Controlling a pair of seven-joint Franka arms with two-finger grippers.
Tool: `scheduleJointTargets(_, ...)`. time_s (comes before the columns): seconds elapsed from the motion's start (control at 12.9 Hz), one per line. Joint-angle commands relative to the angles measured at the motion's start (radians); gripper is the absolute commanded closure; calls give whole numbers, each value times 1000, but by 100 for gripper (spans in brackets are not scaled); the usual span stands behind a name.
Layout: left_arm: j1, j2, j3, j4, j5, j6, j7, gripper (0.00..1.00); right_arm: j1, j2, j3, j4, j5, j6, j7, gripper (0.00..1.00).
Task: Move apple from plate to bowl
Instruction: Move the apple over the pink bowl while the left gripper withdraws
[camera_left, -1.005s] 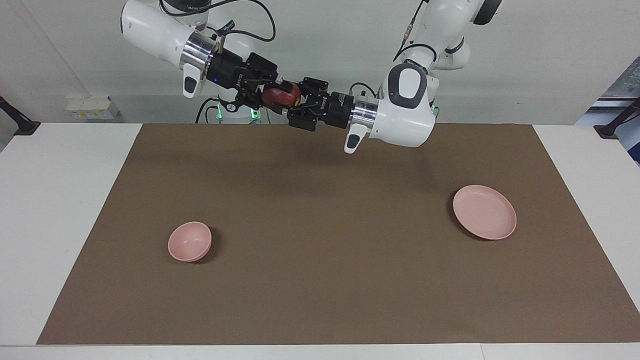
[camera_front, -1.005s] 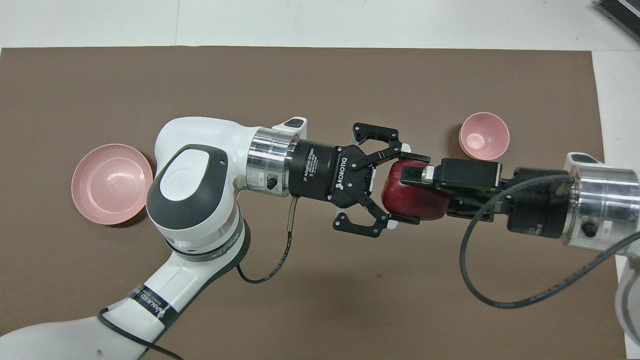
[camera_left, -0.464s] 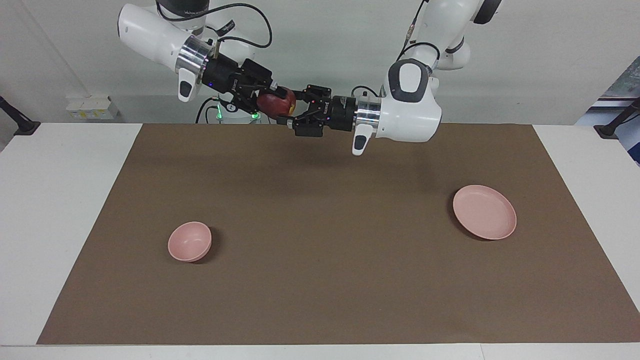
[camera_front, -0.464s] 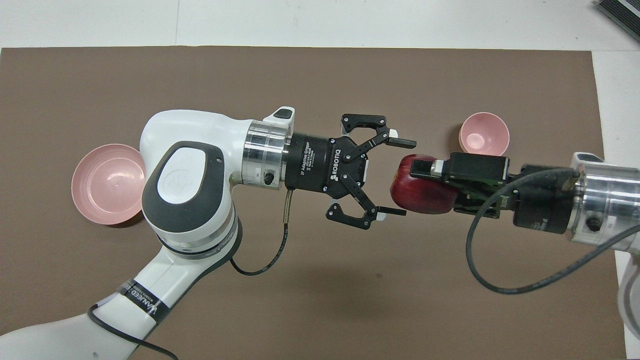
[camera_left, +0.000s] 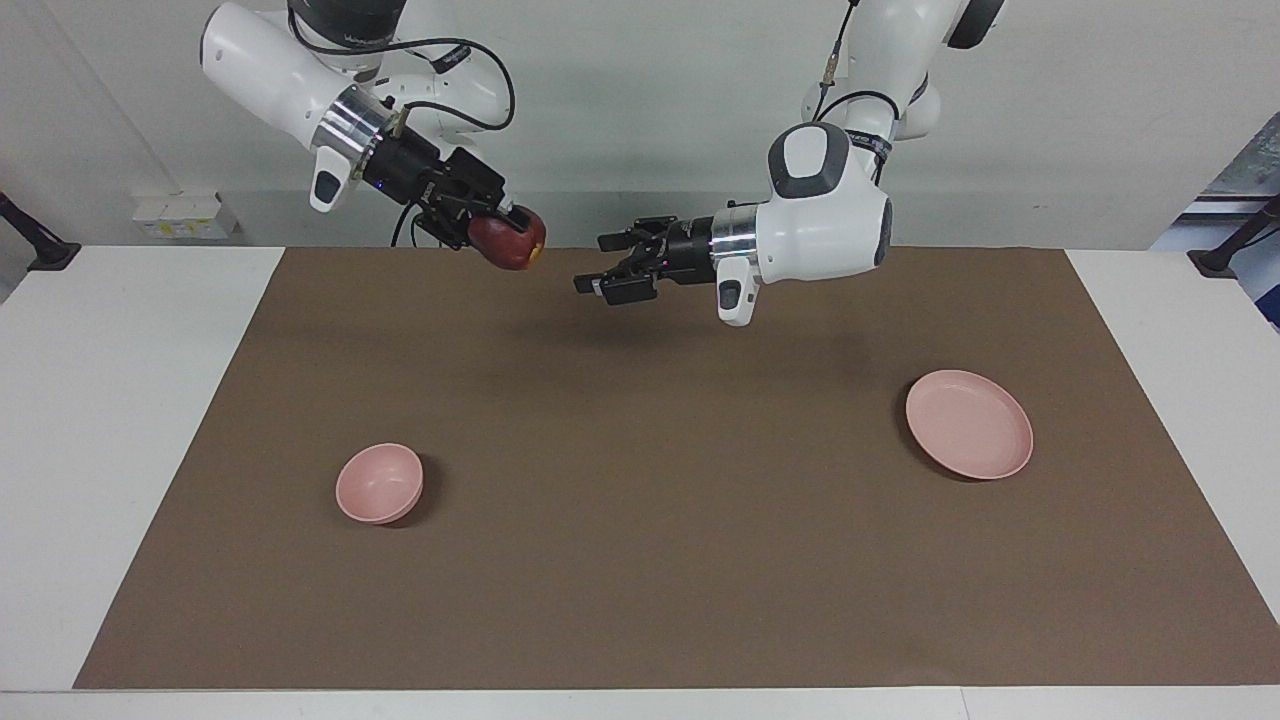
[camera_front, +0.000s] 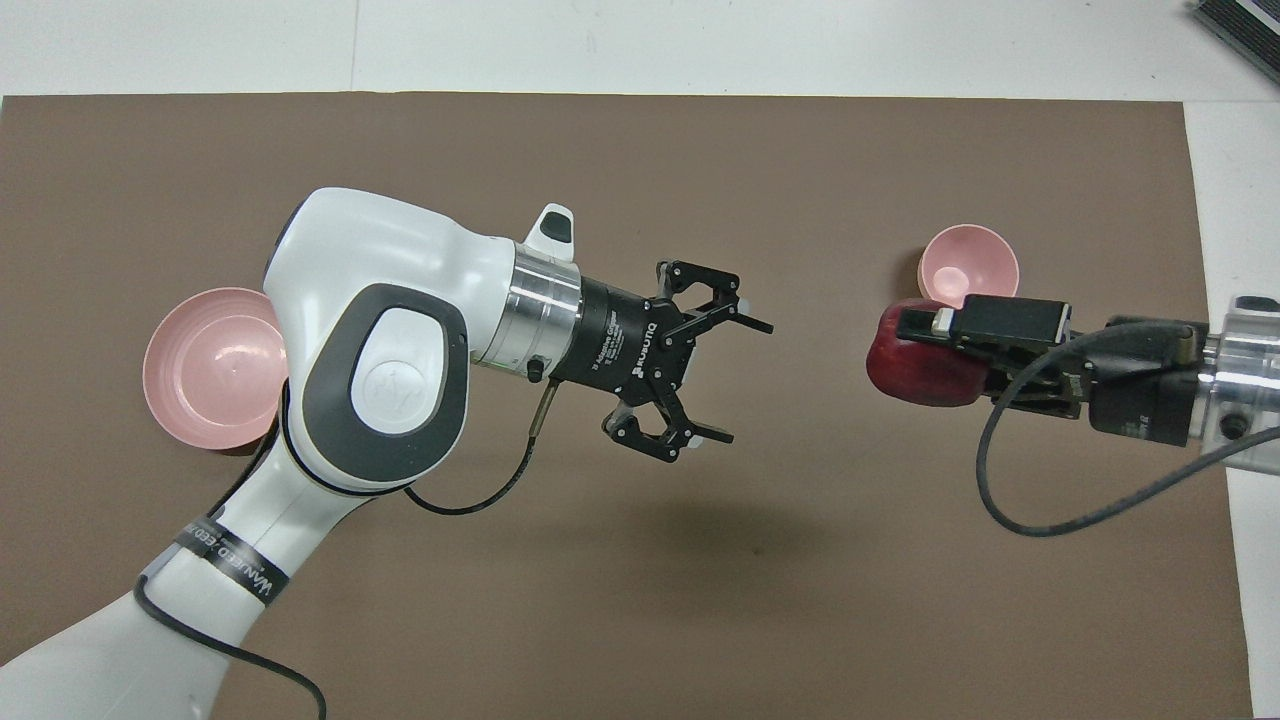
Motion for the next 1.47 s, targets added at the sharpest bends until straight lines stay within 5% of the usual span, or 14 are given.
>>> scheduleJointTargets(0.0, -20, -10, 2, -19, 191, 12, 1, 0, -40, 38, 7, 11, -103, 23, -21, 100)
scheduleJointTargets(0.23, 5, -21, 5, -58, 369, 1, -3, 0, -38, 133, 8, 17, -351, 147, -21, 100)
scheduleJointTargets(0.62, 186, -32, 7, -105, 441, 3, -12, 0, -34, 351, 7, 83, -612, 300, -21, 100)
scheduleJointTargets(0.85, 206, -23, 5, -97, 697, 44, 0, 0, -44, 466, 4, 188, -817, 304, -21, 100)
scheduleJointTargets(1.39, 435, -56, 24, -19, 722, 1, -14, 0, -37, 624, 4, 316, -991, 307, 10, 100)
